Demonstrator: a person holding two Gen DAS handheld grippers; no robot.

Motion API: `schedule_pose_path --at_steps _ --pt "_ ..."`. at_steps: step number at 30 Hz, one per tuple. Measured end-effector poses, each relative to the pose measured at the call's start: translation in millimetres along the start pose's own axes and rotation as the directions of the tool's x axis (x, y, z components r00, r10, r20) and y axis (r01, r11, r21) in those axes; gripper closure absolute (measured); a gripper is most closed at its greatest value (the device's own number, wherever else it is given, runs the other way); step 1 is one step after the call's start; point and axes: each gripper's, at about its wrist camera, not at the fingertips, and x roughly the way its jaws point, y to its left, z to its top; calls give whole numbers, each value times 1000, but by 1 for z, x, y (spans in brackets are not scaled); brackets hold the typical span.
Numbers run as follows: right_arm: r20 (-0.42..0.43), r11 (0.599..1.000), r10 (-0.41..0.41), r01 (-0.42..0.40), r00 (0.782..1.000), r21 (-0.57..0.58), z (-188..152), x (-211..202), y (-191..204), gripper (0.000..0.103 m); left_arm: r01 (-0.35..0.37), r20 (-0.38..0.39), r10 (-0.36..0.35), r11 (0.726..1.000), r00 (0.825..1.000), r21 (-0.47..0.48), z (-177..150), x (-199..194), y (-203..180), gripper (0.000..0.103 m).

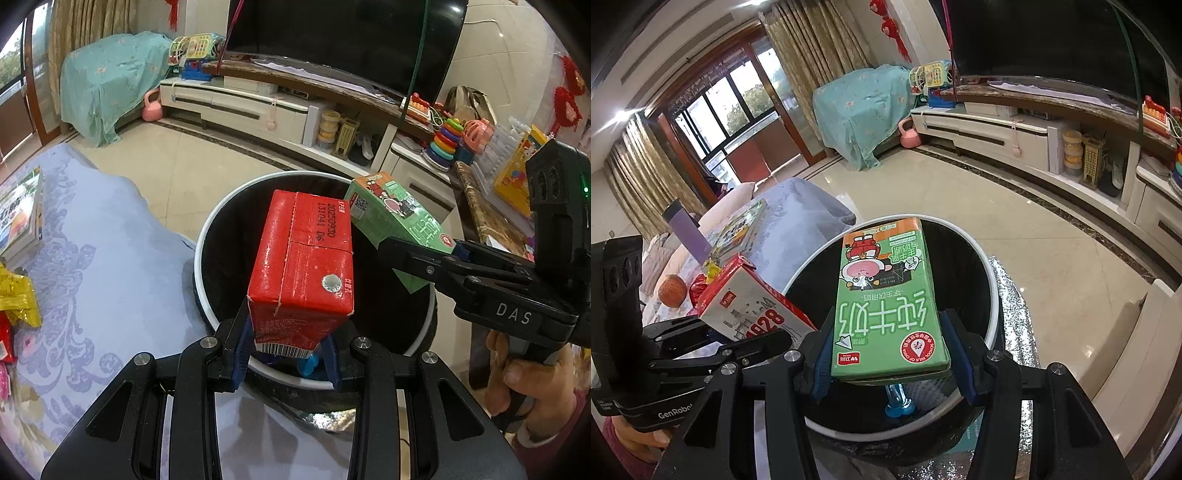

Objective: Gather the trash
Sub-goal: 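Open both tools to drop the cartons into the bin, then grasp the crumpled foil wrapper with the left tool while the right grasps the yellow snack bag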

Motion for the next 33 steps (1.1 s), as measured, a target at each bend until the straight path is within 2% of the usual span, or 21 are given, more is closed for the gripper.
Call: schedule_pose_path --at_steps 7,8,10,12,17,21,25,33 --pt "-8 1000 -8 8 1000 -3 6 6 -2 48 -2 -3 2 1000 1000 -12 6 7 0 70" --pt "-6 1000 -9 9 1000 -5 7 5 -2 48 -1 -6 0 1000 1000 -17 7 7 0 68" --pt "-1 1000 -15 15 1000 -5 10 5 -4 47 7 -2 -7 1000 1000 -24 8 6 0 53" --pt "9 1000 -16 16 1000 2 13 3 -6 42 -8 13 8 1000 1000 -23 7 3 1 45" --pt "61 1000 -13 12 998 18 10 -13 -4 30 -13 29 14 999 999 -46 -3 -7 9 43" --pt "91 1000 8 -10 996 23 4 -24 7 13 -18 53 22 996 998 -82 -21 -23 19 40" --pt "104 998 57 -60 993 29 -4 -30 24 10 -39 74 48 992 996 -119 -46 -42 30 38" --pt "66 989 145 -145 987 -11 -26 -23 73 10 -81 104 106 971 989 -225 -89 -79 68 38"
